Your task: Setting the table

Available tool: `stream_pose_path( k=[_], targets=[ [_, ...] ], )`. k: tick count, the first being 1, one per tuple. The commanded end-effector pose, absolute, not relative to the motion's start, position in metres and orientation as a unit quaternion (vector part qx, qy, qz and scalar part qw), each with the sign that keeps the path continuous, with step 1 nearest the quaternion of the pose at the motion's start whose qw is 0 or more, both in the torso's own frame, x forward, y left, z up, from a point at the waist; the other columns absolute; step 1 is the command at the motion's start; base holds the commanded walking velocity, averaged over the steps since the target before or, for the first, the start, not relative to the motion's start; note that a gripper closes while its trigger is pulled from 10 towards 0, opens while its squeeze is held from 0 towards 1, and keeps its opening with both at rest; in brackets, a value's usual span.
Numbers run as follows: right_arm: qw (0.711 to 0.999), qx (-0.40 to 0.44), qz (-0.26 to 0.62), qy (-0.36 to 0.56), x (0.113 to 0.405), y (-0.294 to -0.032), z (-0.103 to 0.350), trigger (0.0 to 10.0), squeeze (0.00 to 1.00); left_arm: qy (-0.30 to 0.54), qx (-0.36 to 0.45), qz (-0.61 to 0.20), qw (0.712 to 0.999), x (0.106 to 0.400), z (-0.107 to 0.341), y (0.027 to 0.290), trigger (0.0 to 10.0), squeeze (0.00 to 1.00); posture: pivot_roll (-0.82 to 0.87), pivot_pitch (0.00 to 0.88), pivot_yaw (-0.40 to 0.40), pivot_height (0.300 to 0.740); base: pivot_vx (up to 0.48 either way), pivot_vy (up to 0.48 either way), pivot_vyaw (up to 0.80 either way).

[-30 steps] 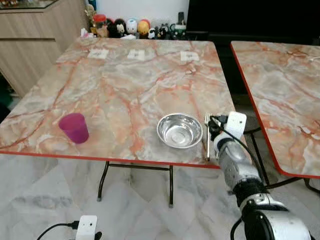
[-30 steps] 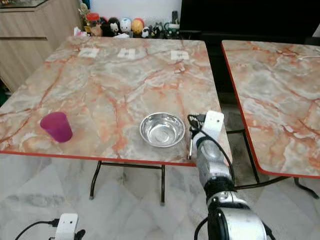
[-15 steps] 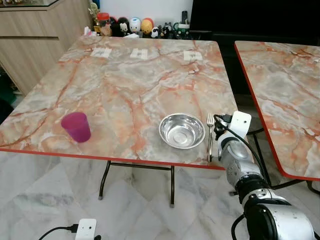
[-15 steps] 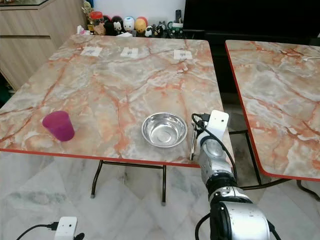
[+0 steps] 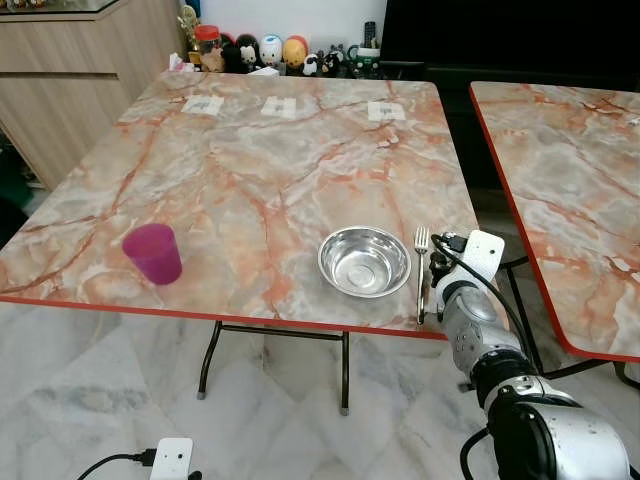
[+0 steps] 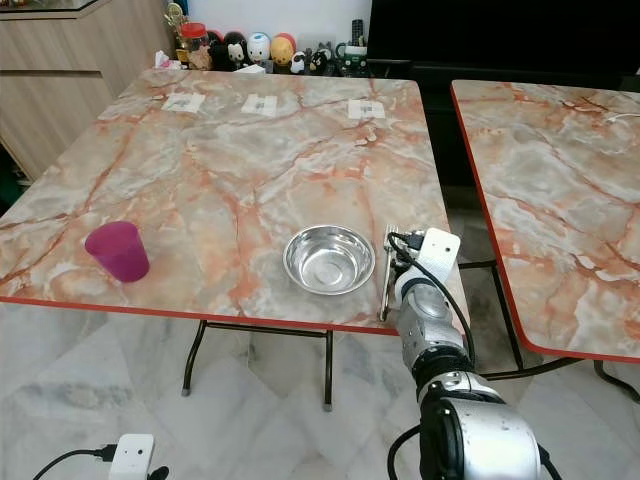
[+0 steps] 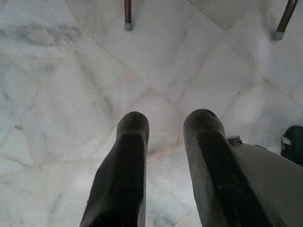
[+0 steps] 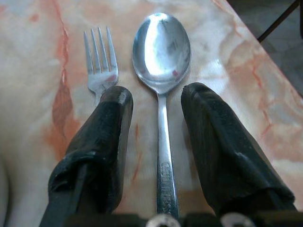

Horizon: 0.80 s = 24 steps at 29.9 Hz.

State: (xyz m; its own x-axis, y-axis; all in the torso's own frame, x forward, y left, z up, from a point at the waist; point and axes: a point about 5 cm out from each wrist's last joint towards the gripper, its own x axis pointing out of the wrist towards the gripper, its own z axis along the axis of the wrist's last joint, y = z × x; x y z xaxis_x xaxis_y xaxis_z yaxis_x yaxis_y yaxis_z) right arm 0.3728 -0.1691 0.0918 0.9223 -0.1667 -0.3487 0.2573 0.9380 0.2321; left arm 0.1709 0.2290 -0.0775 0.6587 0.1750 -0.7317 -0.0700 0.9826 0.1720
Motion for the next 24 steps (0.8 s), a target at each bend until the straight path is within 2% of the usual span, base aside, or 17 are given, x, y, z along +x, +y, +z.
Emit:
stream_pose_path(
  k=[1, 10, 11, 12, 13, 24],
  targets=[
    [0.97, 0.141, -0.111, 0.166, 0.375, -0.17, 0.095, 10.0, 0.0, 0.417, 0.061, 0.073, 0.904, 0.163, -0.08, 0.233, 10.0, 0.0, 0.03, 0.094, -0.016, 0.74, 0.0, 0.0, 0.0],
    [0.965, 0.148, -0.12, 0.179, 0.373, -0.171, 0.091, 10.0, 0.0, 0.42, 0.062, 0.075, 0.902, 0.16, -0.081, 0.235, 10.0, 0.0, 0.03, 0.1, -0.015, 0.74, 0.0, 0.0, 0.0],
    [0.966, 0.141, -0.112, 0.188, 0.372, -0.17, 0.088, 5.1, 0.0, 0.42, 0.062, 0.075, 0.902, 0.16, -0.081, 0.235, 10.0, 0.0, 0.04, 0.103, -0.015, 0.74, 0.0, 0.0, 0.0],
    [0.965, 0.139, -0.11, 0.191, 0.372, -0.169, 0.087, 1.7, 0.0, 0.42, 0.062, 0.075, 0.902, 0.16, -0.081, 0.235, 10.0, 0.0, 0.04, 0.102, -0.015, 0.74, 0.0, 0.0, 0.0],
    [0.965, 0.14, -0.109, 0.192, 0.372, -0.169, 0.087, 0.0, 0.0, 0.421, 0.061, 0.075, 0.902, 0.16, -0.081, 0.235, 10.0, 0.0, 0.04, 0.102, -0.015, 0.74, 0.0, 0.0, 0.0],
    [0.965, 0.14, -0.106, 0.196, 0.371, -0.169, 0.085, 0.0, 0.0, 0.425, 0.059, 0.074, 0.9, 0.158, -0.082, 0.234, 10.0, 0.0, 0.04, 0.104, -0.017, 0.74, 0.0, 0.0, 0.0]
  ],
)
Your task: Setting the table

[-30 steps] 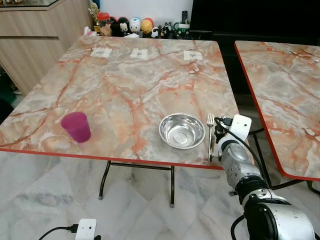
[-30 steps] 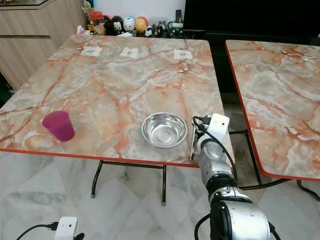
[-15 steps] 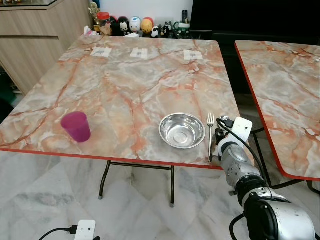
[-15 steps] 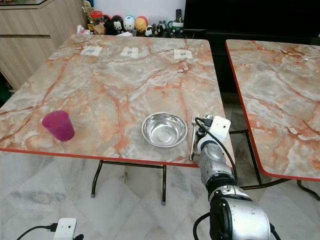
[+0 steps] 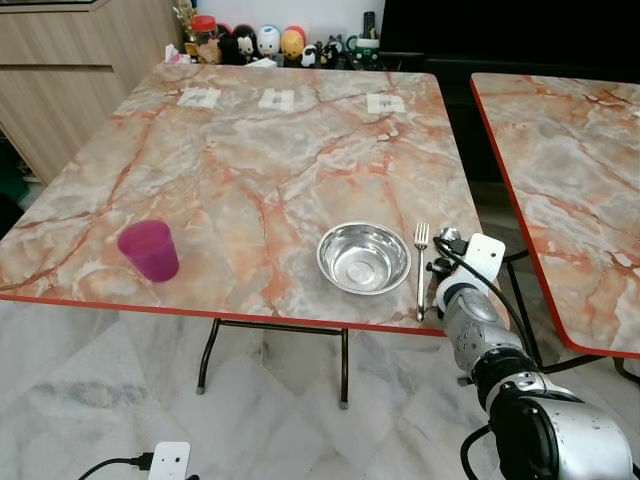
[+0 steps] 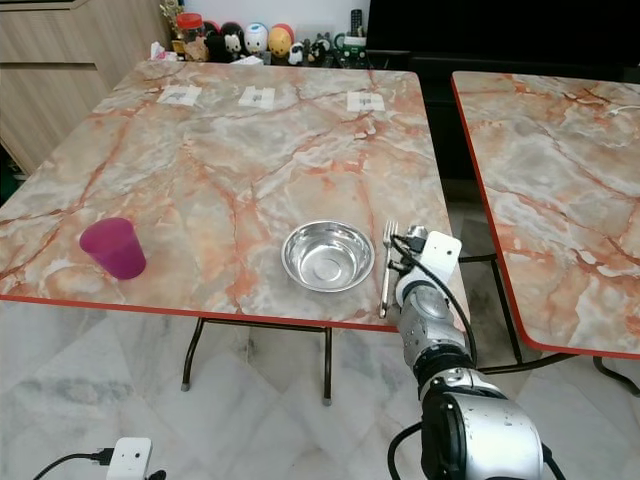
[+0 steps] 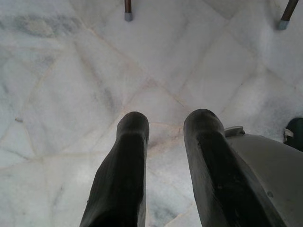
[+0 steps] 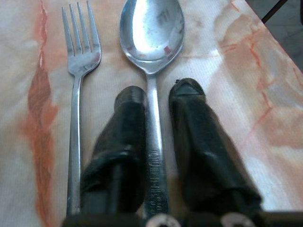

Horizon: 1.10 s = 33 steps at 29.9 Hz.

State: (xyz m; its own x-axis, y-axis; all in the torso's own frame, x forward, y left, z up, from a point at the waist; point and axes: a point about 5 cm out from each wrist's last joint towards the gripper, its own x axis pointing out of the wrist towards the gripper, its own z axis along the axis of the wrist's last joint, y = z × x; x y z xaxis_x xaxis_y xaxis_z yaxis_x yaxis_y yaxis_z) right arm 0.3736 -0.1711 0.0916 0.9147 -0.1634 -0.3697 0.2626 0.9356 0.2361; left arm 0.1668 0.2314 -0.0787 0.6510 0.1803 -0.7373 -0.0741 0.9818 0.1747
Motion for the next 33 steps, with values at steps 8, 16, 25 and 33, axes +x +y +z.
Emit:
stream_pose_path(
  k=[8, 16, 25, 33],
  targets=[
    [0.965, 0.135, -0.105, 0.199, 0.37, -0.169, 0.084, 0.0, 0.0, 0.429, 0.057, 0.071, 0.899, 0.157, -0.083, 0.232, 10.0, 0.0, 0.03, 0.102, -0.019, 0.74, 0.0, 0.0, 0.0],
    [0.965, 0.13, -0.103, 0.202, 0.368, -0.168, 0.081, 0.0, 0.0, 0.433, 0.057, 0.07, 0.897, 0.156, -0.084, 0.231, 10.0, 0.0, 0.04, 0.1, -0.022, 0.74, 0.0, 0.0, 0.0],
    [0.98, 0.119, -0.11, 0.118, 0.371, -0.173, 0.095, 10.0, 0.0, 0.434, 0.057, 0.072, 0.896, 0.156, -0.084, 0.231, 10.0, 0.0, 0.03, 0.1, -0.023, 0.74, 0.0, 0.0, 0.0],
    [0.992, 0.064, -0.109, 0.006, 0.365, -0.18, 0.111, 10.0, 0.0, 0.434, 0.06, 0.074, 0.896, 0.157, -0.084, 0.23, 10.0, 0.0, 0.02, 0.098, -0.027, 0.74, 0.0, 0.0, 0.0]
  ],
)
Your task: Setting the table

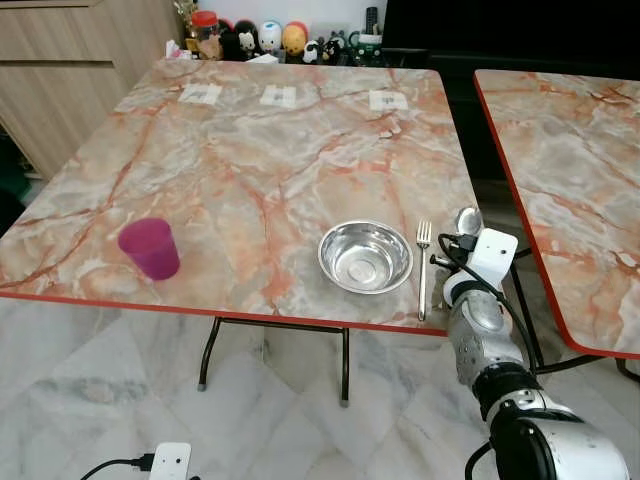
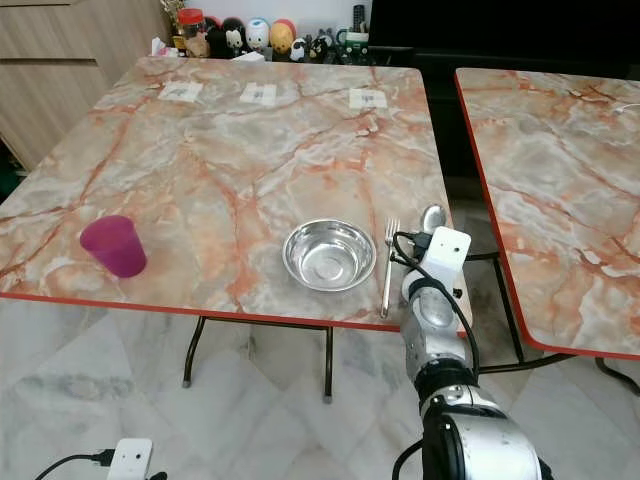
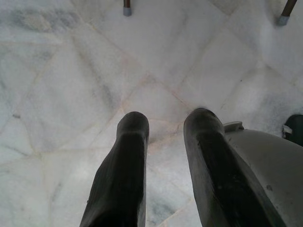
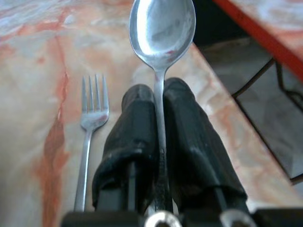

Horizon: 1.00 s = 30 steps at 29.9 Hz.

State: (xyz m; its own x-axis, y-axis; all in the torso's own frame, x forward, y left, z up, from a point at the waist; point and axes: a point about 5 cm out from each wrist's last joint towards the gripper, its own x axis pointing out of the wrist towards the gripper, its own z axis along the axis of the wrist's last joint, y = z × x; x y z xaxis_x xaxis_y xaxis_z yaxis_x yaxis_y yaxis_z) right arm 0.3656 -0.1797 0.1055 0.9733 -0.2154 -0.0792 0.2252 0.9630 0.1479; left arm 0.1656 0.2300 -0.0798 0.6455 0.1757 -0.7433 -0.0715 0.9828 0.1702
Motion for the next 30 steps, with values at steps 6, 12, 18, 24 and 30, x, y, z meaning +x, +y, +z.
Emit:
stream_pose_path(
  k=[6, 12, 18, 24, 30],
  targets=[
    [0.994, 0.016, -0.072, -0.078, 0.349, -0.179, 0.123, 10.0, 0.0, 0.436, 0.072, 0.069, 0.895, 0.157, -0.085, 0.229, 10.0, 0.0, 0.0, 0.098, -0.028, 0.74, 0.0, -0.044, 0.0],
    [0.991, 0.012, -0.076, -0.109, 0.341, -0.186, 0.132, 10.0, 0.0, 0.437, 0.077, 0.065, 0.894, 0.158, -0.084, 0.228, 10.0, 0.0, -0.01, 0.091, -0.028, 0.74, 0.0, -0.364, 0.0],
    [0.989, 0.018, -0.089, -0.116, 0.34, -0.189, 0.138, 10.0, 0.0, 0.436, 0.077, 0.065, 0.895, 0.161, -0.084, 0.228, 10.0, 0.0, -0.01, 0.08, -0.027, 0.74, 0.0, -0.458, 0.0],
    [0.989, 0.017, -0.091, -0.116, 0.339, -0.19, 0.141, 10.0, 0.0, 0.436, 0.076, 0.068, 0.894, 0.161, -0.083, 0.23, 10.0, 0.0, 0.0, 0.077, -0.024, 0.74, 0.0, -0.461, -0.39],
    [0.988, 0.017, -0.095, -0.119, 0.338, -0.191, 0.143, 10.0, 0.0, 0.437, 0.076, 0.068, 0.893, 0.161, -0.083, 0.231, 10.0, 0.0, -0.01, 0.076, -0.02, 0.74, 0.0, -0.458, 0.0]
  ],
)
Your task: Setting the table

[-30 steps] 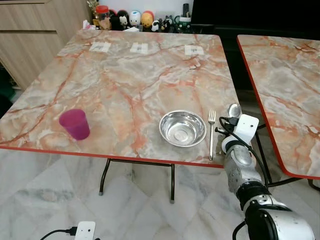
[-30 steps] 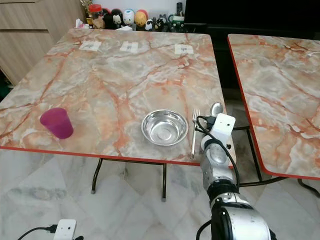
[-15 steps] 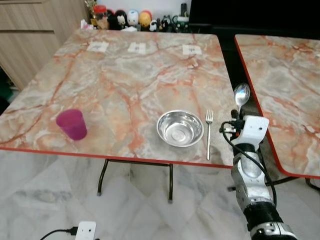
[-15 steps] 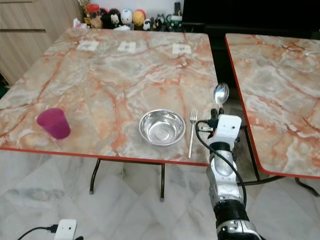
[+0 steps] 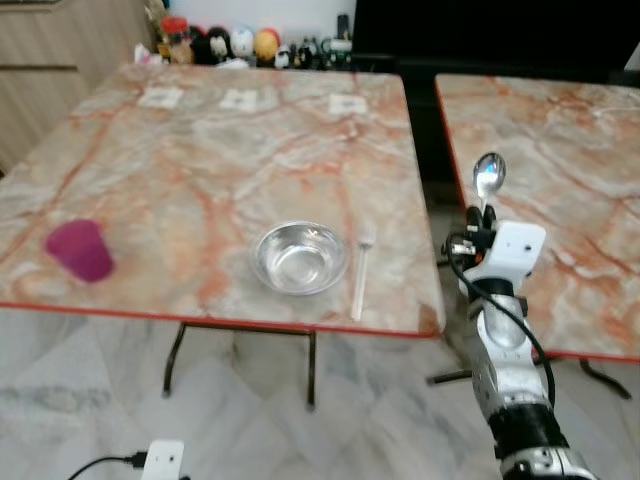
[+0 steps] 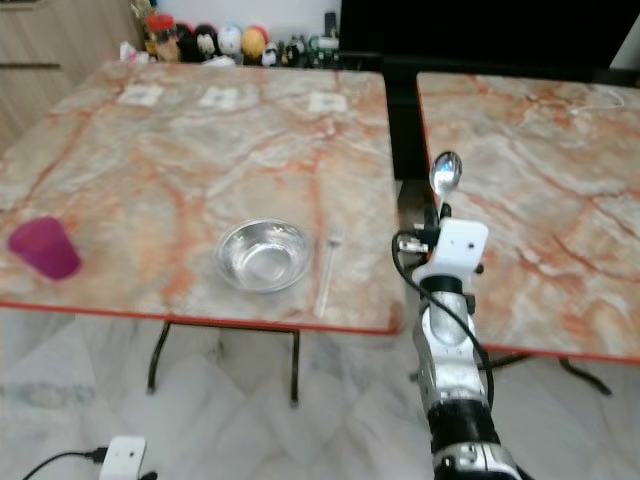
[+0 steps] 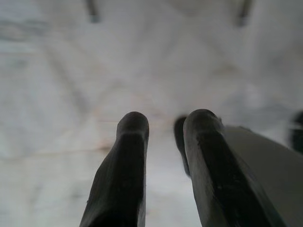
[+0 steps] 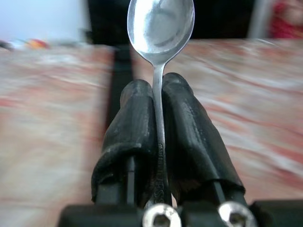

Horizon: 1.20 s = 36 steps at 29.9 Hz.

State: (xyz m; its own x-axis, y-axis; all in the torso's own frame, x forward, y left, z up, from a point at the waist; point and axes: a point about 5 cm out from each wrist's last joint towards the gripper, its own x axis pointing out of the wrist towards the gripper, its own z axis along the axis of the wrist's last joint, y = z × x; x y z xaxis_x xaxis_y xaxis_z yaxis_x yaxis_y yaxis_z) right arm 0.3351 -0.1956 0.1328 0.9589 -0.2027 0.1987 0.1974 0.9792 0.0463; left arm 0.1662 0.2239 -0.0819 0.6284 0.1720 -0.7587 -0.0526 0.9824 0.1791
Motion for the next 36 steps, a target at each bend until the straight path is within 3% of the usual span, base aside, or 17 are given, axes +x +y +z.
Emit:
stream_pose_path(
  k=[1, 7, 12, 36],
  targets=[
    [0.988, 0.018, -0.097, -0.119, 0.338, -0.191, 0.143, 10.0, 0.0, 0.437, 0.076, 0.068, 0.893, 0.161, -0.083, 0.231, 10.0, 0.0, -0.01, 0.076, -0.019, 0.74, 0.0, -0.458, 0.0],
    [0.987, 0.024, -0.108, -0.116, 0.338, -0.194, 0.144, 10.0, 0.0, 0.437, 0.077, 0.066, 0.894, 0.162, -0.083, 0.231, 10.0, 0.0, -0.02, 0.075, -0.014, 0.74, 0.0, -0.458, 0.0],
    [0.986, 0.033, -0.117, -0.117, 0.336, -0.198, 0.145, 10.0, 0.0, 0.438, 0.077, 0.064, 0.893, 0.163, -0.083, 0.231, 10.0, 0.0, -0.02, 0.075, -0.014, 0.74, 0.0, -0.458, -0.79],
    [0.984, 0.023, -0.134, -0.118, 0.338, -0.207, 0.148, 10.0, 0.0, 0.448, 0.078, 0.061, 0.889, 0.158, -0.084, 0.234, 10.0, 0.0, -0.03, 0.07, 0.001, 0.74, 0.042, -0.436, 0.0]
  ],
)
